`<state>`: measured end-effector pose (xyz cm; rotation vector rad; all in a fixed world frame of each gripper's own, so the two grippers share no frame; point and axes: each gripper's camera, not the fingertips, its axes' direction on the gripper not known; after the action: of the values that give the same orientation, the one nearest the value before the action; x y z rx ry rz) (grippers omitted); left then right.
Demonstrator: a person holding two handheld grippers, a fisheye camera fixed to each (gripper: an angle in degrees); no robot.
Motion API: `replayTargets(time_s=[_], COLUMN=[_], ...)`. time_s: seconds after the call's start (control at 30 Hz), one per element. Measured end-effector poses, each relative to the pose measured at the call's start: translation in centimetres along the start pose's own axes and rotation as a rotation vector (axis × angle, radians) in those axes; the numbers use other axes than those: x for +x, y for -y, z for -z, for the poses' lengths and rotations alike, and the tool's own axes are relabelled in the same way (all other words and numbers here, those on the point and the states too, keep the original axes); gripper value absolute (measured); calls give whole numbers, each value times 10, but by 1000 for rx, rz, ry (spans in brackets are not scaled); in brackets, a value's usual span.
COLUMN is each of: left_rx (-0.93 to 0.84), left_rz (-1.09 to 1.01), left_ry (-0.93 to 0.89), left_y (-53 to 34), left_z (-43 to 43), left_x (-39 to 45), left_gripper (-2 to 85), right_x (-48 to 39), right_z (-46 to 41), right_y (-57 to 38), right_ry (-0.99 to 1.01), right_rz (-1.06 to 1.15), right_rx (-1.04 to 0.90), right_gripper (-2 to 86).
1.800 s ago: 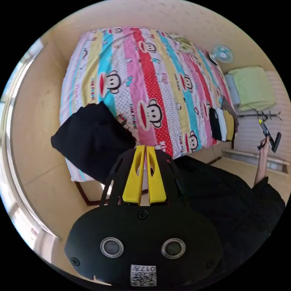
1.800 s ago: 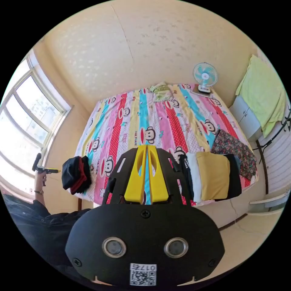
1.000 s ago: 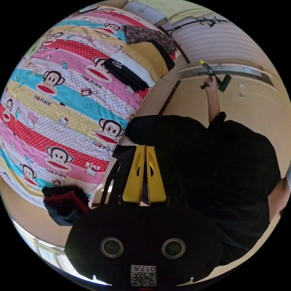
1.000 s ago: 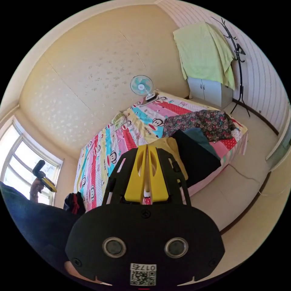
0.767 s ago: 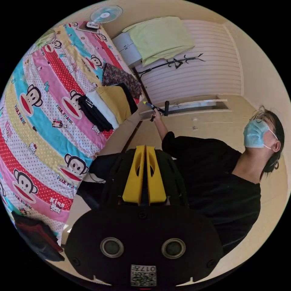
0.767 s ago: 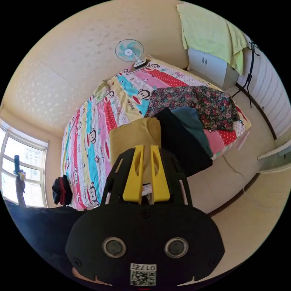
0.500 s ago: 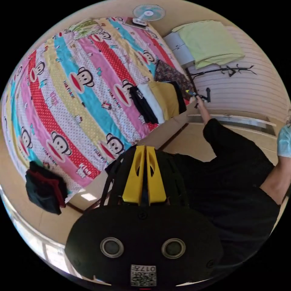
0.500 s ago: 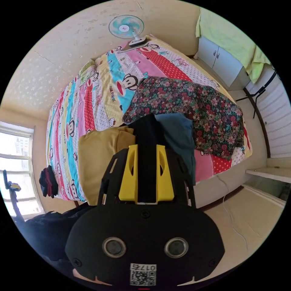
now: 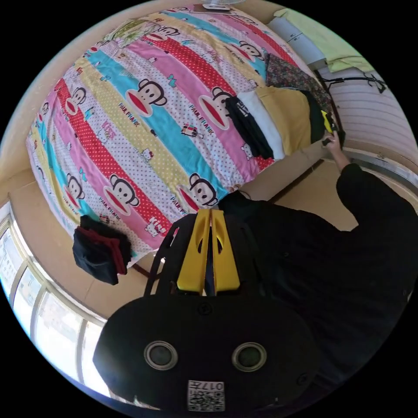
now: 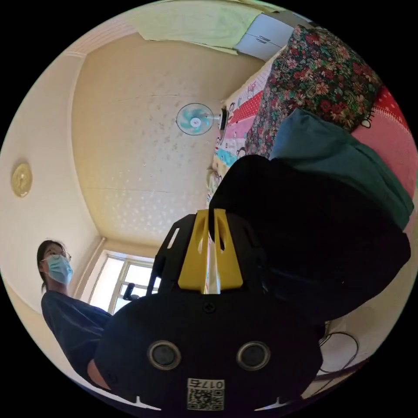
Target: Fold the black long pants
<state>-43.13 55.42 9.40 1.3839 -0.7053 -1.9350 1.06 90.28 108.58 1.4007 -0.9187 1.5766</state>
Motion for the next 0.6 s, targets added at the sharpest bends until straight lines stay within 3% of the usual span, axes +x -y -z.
replayTargets(time_s=[0.17,0.3,0.47,0.6], left_rx=[145,261,388,493], left_rz=[-156,-234,-208,-172], left_ry=[-293,-406,-379,-428], left_y=[-16,-51,-117,-188], left_z=[16,35,51,61], left_x=[-10,-34,-84,-140], left_gripper=[-7,-9,-10,-10], right_x=[-42,-105,-256,-357], right_z=[1,-2,-73,-168], right_y=[-14,-1,-5,-37], right_ry=[189,533,290,397], right_rz=[130,319,639,805], right_rx=[126,286,-14,-138], right_gripper=[25,23,22,19])
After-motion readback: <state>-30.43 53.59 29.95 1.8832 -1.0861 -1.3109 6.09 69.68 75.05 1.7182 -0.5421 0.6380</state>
